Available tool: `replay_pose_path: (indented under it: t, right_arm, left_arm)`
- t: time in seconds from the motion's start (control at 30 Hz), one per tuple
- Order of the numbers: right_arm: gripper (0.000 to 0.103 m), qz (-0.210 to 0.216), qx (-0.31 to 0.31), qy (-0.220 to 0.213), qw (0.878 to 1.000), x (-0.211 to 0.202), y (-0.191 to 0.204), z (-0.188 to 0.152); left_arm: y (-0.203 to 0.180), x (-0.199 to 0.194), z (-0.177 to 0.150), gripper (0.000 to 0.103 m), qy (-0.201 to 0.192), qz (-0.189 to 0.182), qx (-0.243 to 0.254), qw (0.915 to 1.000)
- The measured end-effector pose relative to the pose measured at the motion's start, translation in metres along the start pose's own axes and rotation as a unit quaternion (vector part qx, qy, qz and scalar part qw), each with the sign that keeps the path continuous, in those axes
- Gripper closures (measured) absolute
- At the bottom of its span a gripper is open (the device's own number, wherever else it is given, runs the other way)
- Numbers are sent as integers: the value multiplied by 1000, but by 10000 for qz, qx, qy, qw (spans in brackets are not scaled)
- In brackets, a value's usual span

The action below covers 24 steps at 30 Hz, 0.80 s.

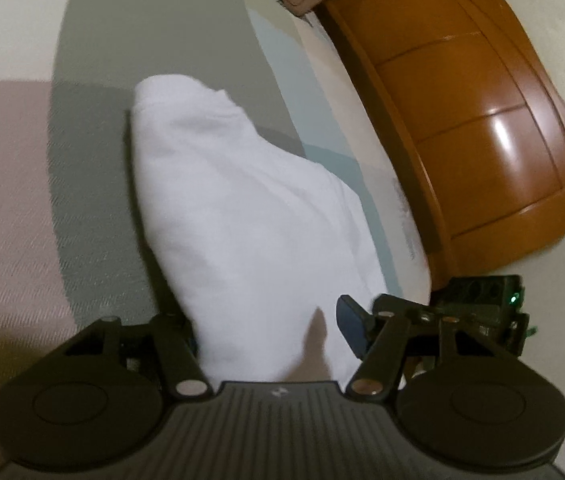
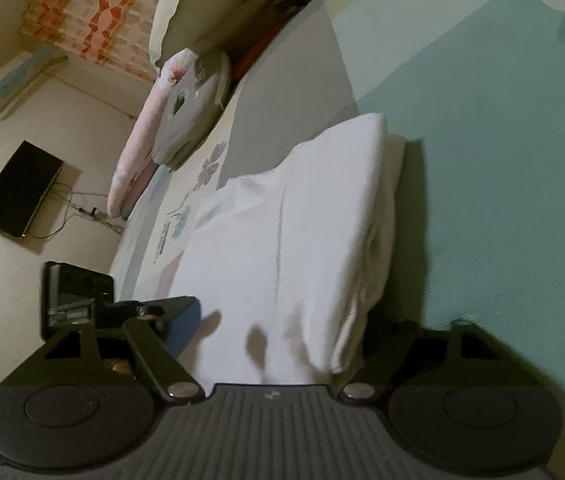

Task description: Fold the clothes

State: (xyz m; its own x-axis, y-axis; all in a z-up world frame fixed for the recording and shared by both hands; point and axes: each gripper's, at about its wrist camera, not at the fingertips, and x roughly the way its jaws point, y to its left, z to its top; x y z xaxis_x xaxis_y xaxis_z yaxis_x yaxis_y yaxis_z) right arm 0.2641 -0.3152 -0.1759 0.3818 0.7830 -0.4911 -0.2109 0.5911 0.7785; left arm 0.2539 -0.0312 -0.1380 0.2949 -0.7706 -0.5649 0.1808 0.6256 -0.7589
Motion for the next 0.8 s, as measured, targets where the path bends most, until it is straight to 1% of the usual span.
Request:
replay_pose_path:
  t: [0.03,0.07,0.1,0.13,0.17,0.23,0.3,0.4,0.53,0.67,0.8]
  right_arm:
    - [56,-82,1,-76,9999,-3,-3,-3]
    - [64,-143,107,-161,9997,-5,-9,-6]
    - [66,-122,243,-262,9993,-7,-14,-8]
    - [66,-147,254,-340,9990,-7,-13,-10]
    - [66,-294,124,-396,9987,-6,-7,-12]
    - [65,-667,-227,-502,9962,-3,10,-17]
    - [65,-1026,-605,-575,9912,-1,26,-21]
    - [65,-1456,-1082,-634,9814,0,45,-25]
    - [67,-1801,-1716,-690,9661,1,70,-32]
    - [68,-1794,-1967,-756,9609,-4,83,-35]
    - [68,-1878,-2140,-882,9545,-13,92,-35]
  left_arm:
    - [-2,0,-1,41,-23,61,16,10000]
    - [-5,0,-2,45,-45,122,33,9999]
    - [-7,0,-3,45,-68,184,49,9998]
    - [-9,0,-4,46,-91,245,65,9996]
    - [-12,0,-5,46,-114,306,82,9994]
    - [-22,1,-5,46,-86,524,222,9983]
    - [-36,8,-5,46,-19,723,351,9968]
    - [-35,5,-4,47,-29,580,198,9981]
    - [-35,-2,-1,52,-90,318,-21,9995]
    - [-40,-10,2,56,-161,61,-138,9998]
    - [-57,-7,6,59,-142,30,57,9999]
